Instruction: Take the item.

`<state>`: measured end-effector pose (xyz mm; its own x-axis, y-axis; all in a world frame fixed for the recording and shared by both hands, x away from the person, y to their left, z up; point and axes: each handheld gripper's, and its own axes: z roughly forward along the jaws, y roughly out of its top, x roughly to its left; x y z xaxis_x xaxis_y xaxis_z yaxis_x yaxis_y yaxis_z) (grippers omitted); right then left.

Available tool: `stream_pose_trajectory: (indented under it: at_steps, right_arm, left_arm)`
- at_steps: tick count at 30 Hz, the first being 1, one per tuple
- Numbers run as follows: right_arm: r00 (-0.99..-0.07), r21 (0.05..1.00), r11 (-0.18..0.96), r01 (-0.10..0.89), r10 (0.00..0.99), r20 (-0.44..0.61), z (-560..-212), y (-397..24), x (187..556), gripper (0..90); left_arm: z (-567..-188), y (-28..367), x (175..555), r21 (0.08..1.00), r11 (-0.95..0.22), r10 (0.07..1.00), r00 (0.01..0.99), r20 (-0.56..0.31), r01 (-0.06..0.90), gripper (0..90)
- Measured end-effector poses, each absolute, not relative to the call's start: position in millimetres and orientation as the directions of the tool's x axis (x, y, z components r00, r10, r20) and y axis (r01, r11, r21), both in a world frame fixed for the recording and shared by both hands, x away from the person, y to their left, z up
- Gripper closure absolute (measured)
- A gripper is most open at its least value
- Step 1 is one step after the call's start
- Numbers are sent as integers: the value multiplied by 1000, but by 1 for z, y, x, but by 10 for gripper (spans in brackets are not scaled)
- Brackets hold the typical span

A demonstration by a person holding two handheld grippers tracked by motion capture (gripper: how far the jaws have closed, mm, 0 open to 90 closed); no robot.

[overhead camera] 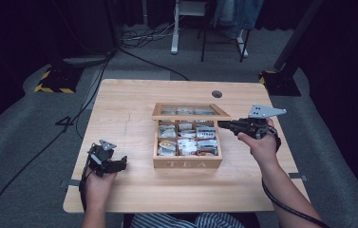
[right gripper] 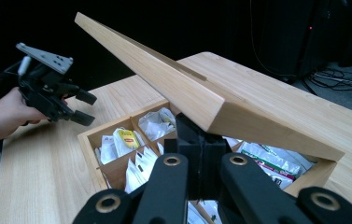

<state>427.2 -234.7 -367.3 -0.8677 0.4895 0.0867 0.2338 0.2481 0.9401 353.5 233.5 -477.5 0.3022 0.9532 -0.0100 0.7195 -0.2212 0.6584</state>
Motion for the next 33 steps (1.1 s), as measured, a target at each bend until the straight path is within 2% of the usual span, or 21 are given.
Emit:
stream_pose_trajectory:
  at_steps: [1, 4, 7, 10, 14, 17, 33]
  right_arm:
    - [-869, 941, 243, 234, 487, 90, -367, -235, 428, 900]
    - [-869, 942, 242, 234, 486, 91, -366, -235, 429, 900]
    - [-869, 942, 240, 235, 485, 93, -367, -235, 429, 900]
    - [-868, 942, 237, 238, 487, 97, -367, -235, 429, 900]
    - [-868, 942, 237, 239, 487, 97, -367, -235, 428, 900]
    - [-868, 942, 235, 238, 486, 98, -367, -235, 428, 900]
    - [-869, 945, 229, 234, 484, 98, -366, -237, 428, 900]
  left_arm:
    - [-469, 235, 352, 673, -214, 942, 332, -49, 708, 259]
    - [-454, 233, 349, 702, -205, 911, 396, -119, 683, 277]
    - [-446, 229, 347, 711, -233, 890, 440, -119, 664, 278]
    - [-427, 214, 341, 732, -312, 847, 526, -74, 606, 275]
    - [-413, 202, 341, 733, -331, 803, 585, -111, 594, 278]
    - [-404, 193, 340, 740, -357, 775, 624, -106, 570, 280]
    - [-383, 156, 341, 786, -380, 653, 744, -146, 488, 308]
